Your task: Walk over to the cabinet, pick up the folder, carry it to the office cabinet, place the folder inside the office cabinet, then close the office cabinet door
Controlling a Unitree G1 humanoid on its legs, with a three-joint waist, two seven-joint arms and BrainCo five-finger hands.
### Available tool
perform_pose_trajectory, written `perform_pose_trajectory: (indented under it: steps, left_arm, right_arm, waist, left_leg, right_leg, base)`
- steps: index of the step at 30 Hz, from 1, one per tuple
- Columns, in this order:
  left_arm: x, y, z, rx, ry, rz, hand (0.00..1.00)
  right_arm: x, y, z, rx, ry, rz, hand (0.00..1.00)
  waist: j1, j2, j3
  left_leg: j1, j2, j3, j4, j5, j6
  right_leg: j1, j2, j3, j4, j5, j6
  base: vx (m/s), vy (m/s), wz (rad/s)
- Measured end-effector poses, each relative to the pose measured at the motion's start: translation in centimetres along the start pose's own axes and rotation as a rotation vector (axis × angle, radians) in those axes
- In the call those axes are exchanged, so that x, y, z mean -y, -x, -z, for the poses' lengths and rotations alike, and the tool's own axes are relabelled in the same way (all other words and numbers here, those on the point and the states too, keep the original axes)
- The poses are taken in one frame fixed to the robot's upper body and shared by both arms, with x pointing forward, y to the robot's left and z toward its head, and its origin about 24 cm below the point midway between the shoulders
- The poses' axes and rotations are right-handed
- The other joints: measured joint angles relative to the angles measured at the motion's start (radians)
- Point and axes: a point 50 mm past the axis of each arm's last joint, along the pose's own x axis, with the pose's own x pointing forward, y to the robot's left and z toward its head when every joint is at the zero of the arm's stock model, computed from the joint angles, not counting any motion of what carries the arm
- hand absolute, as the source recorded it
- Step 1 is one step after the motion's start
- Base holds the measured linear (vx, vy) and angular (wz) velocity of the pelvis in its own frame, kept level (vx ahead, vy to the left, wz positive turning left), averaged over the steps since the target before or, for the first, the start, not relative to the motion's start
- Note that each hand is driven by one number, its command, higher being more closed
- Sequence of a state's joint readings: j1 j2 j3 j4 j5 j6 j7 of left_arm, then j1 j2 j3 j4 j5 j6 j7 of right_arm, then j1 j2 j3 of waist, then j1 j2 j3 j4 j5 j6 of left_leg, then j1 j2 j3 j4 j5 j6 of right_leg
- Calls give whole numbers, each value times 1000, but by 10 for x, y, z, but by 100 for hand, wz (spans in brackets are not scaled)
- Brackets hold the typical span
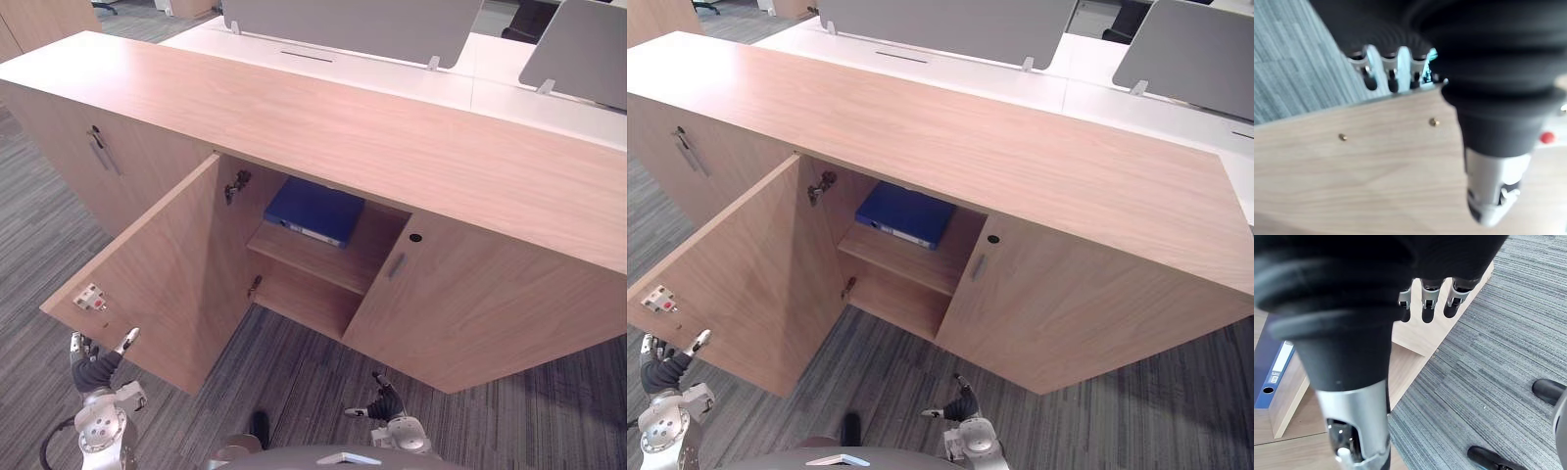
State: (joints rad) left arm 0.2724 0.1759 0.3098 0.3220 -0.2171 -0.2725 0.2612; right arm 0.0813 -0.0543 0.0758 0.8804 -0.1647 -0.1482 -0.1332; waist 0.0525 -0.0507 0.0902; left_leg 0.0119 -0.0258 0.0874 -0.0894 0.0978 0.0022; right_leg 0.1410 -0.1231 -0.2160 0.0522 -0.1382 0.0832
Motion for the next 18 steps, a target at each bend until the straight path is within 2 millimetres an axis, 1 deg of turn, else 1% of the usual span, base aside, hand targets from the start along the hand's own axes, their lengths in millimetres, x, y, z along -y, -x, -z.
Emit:
perform_pose_trajectory:
  steps: [3,4,6,9,10,12,15,18]
  left_arm:
    - [6,2,2,-11,13,31,0]
    - [12,4,3,-16,9,67,0]
    - [14,9,9,-40,3,91,0]
    - [28,19,17,-70,-3,188,0]
    - [36,27,22,-90,4,234,0]
    - [42,35,27,-113,14,266,0]
    - [49,40,30,-130,33,279,0]
    - [54,43,31,-139,37,301,0]
  right_arm:
    - [-3,0,0,1,-4,-8,0]
    - [-3,0,0,1,-2,-8,0]
    - [-3,0,0,1,-2,-9,0]
    - [-6,1,0,2,8,-21,0]
    - [-6,1,1,-1,8,-20,0]
    - [-5,2,2,-5,9,-19,0]
    - [-7,3,4,-9,7,-21,0]
    - [-6,4,7,-18,7,-19,0]
  waist:
    - [0,0,-1]
    - [-1,1,-1]
    - [-2,1,-2]
    - [-8,3,-11]
    - [-14,8,-19]
    - [-15,18,-23]
    - [-15,28,-23]
    - [-16,33,-25]
  left_leg:
    - [0,-1,6,0,1,1]
    - [0,-1,10,0,1,1]
    - [2,-2,15,0,1,2]
    - [3,-1,22,0,1,2]
    - [3,-1,25,0,0,3]
    - [6,2,29,0,0,3]
    - [7,9,32,0,2,0]
    - [7,15,32,0,5,-3]
  right_leg:
    - [-4,0,10,2,2,0]
    - [-5,-1,14,1,3,0]
    - [-5,-2,18,1,4,0]
    - [-7,-2,26,1,5,1]
    - [-9,-2,29,0,5,1]
    - [-8,0,35,0,6,0]
    - [-9,7,40,0,8,-3]
    - [-9,13,41,0,10,-5]
  base:
    - [-15,12,-6]
    - [-7,12,-8]
    - [2,10,-8]
    - [10,2,-8]
    - [7,-2,-6]
    - [2,-7,-7]
    - [-21,-19,-5]
    - [0,0,0]
